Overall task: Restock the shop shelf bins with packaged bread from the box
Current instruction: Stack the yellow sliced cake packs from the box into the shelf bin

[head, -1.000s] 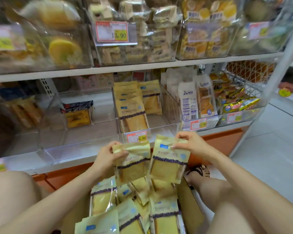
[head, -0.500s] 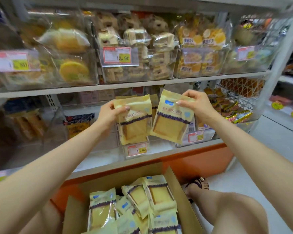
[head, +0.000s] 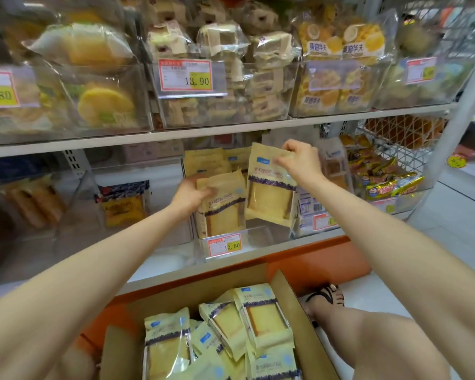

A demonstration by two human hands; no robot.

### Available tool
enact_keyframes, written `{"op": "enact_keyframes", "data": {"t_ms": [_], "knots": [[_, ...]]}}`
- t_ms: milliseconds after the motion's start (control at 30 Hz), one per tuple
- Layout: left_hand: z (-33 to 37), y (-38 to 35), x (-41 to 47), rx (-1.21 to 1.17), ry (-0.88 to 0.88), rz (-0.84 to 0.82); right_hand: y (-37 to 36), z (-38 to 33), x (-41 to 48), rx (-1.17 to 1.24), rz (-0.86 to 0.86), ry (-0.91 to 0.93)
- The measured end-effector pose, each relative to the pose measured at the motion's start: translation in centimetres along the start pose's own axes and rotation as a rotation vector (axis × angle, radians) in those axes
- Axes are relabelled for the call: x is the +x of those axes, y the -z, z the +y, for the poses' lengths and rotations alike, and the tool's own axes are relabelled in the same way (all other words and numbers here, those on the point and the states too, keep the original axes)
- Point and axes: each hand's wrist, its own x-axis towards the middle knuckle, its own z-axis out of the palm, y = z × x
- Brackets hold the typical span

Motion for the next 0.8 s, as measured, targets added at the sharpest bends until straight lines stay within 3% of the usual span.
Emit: {"op": "enact_keyframes", "data": {"t_ms": [233, 433, 700, 800], "knots": [[-1.8, 1.7, 1.0, 0.126, -0.053, -0.052, -1.5, 0.1, 3.2, -0.08, 0.024, -0.029], [-2.7, 0.8, 1.0, 0.246, -0.134, -0.072, -3.8, 1.2, 4.9, -0.01, -0.171, -0.046], [-3.9, 0.2, 2.7, 0.403, -0.164, 0.03, -7.3, 2.7, 7.4, -0.248, -0.304, 0.054], [-4.2, 0.0, 3.5, 0.386, -0.161, 0.043, -8.0, 3.3, 7.8, -0.518, -0.301, 0.188]]}}
